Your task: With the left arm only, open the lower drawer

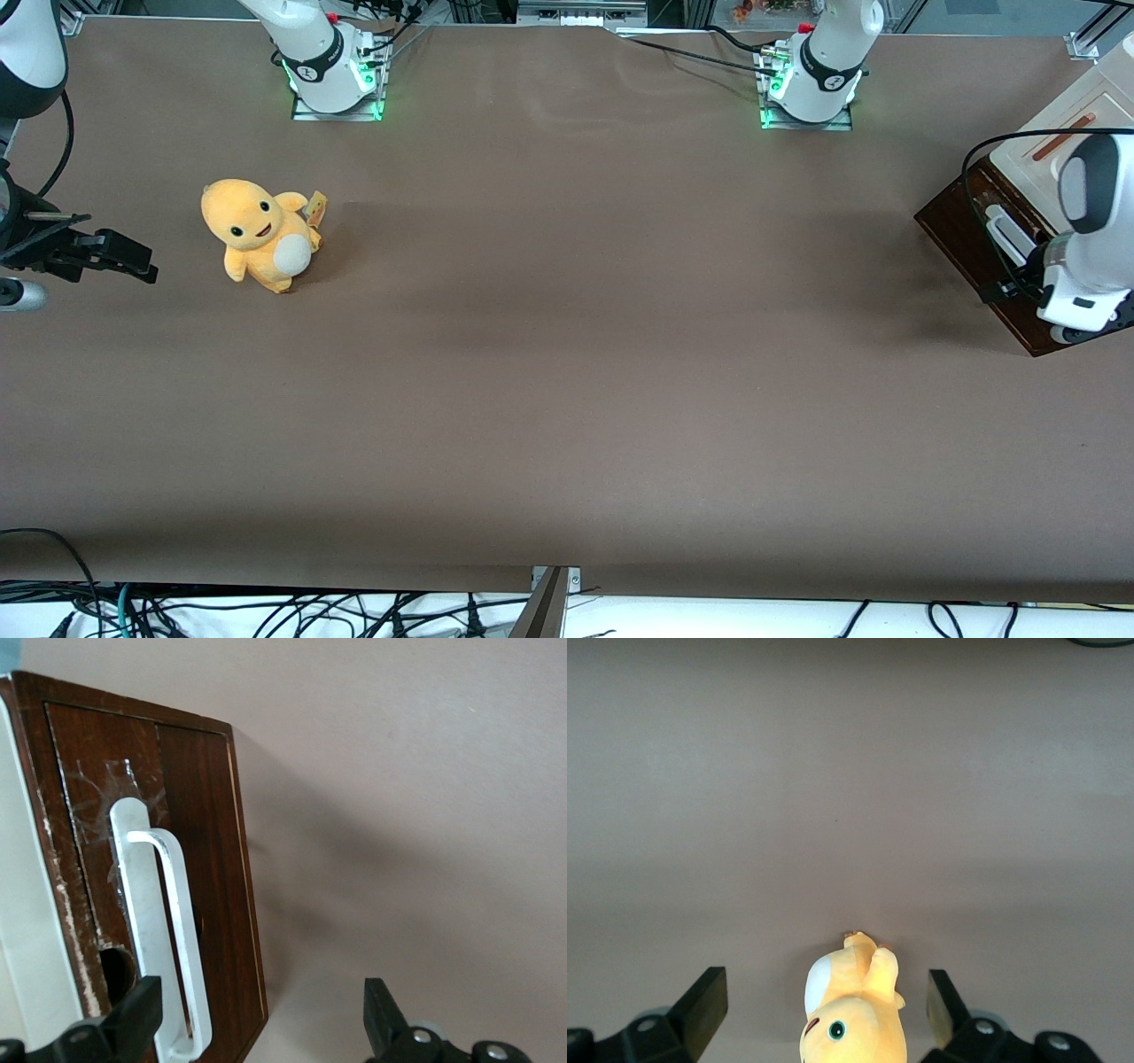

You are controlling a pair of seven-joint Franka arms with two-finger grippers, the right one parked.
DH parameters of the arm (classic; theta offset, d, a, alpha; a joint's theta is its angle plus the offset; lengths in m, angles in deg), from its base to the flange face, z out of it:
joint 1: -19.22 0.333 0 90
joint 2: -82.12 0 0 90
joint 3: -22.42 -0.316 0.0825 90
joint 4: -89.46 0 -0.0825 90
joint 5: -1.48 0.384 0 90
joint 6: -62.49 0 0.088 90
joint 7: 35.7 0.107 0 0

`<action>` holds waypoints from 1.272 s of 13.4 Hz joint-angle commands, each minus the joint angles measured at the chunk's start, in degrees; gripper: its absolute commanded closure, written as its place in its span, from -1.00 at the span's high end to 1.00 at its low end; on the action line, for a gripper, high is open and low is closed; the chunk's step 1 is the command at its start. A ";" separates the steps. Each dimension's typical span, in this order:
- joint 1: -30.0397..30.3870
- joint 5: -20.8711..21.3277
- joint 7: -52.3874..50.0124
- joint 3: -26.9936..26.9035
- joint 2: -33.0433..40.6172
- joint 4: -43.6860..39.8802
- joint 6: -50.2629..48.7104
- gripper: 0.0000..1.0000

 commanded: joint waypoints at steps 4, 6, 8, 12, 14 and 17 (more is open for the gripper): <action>0.37 7.81 -10.92 0.53 2.62 8.32 6.49 1.00; 1.07 10.18 -14.25 0.53 2.26 9.63 7.97 1.00; 2.38 10.45 -14.79 0.53 1.74 9.99 8.95 1.00; 2.74 10.45 -17.08 0.44 -0.19 9.99 10.79 1.00; 2.83 10.80 -17.60 0.44 -0.72 9.90 10.97 1.00; 3.27 14.66 -22.07 0.44 -2.92 9.73 10.97 1.00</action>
